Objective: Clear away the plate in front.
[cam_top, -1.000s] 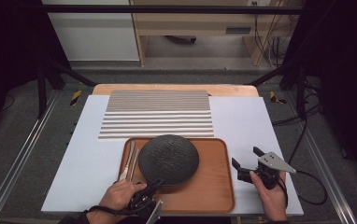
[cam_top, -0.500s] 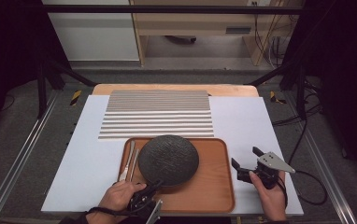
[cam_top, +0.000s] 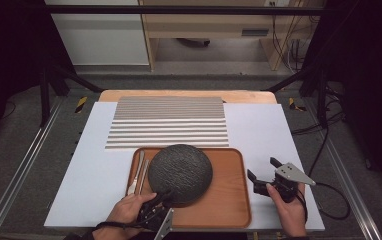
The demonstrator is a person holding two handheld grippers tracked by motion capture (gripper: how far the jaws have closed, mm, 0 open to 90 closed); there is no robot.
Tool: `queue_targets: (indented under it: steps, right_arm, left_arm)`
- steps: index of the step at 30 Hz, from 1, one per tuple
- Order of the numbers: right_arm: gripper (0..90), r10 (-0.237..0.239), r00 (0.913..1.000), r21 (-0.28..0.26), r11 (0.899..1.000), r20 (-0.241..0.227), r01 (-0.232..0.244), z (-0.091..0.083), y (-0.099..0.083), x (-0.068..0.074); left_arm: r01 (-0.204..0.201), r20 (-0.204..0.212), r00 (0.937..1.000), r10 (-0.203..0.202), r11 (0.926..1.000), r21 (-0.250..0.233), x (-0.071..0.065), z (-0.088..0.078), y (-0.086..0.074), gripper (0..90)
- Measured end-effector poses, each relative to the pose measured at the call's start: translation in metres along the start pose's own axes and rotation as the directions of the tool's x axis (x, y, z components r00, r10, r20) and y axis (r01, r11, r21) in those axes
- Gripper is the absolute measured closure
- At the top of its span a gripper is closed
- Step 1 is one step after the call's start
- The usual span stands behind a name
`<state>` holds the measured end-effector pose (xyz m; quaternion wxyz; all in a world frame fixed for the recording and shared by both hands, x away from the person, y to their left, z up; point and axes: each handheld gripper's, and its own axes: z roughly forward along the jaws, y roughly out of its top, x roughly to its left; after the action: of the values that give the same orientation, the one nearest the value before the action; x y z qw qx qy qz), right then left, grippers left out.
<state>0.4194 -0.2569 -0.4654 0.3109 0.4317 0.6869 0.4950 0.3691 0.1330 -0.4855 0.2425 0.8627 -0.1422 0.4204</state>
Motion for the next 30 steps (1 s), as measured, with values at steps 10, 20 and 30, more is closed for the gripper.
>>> queue_targets:
  steps: [10,20,30]
  right_arm:
    - [6.5,-0.001,1.0000,0.010,1.000,-0.001,0.001,0.001,-0.001,0.001]
    - [6.6,-0.001,1.0000,0.011,1.000,0.000,0.001,0.001,-0.001,0.000]
    - [6.5,-0.004,1.0000,0.012,1.000,0.000,0.004,0.001,-0.001,0.000]
  left_arm:
    - [0.254,0.076,0.9648,-0.252,0.9670,-0.021,0.017,0.004,-0.011,36.3]
    - [0.318,0.105,0.9442,-0.312,0.9470,-0.046,0.024,0.002,-0.015,23.5]
    - [0.380,0.156,0.9195,-0.361,0.9176,-0.117,0.030,-0.004,-0.012,17.6]
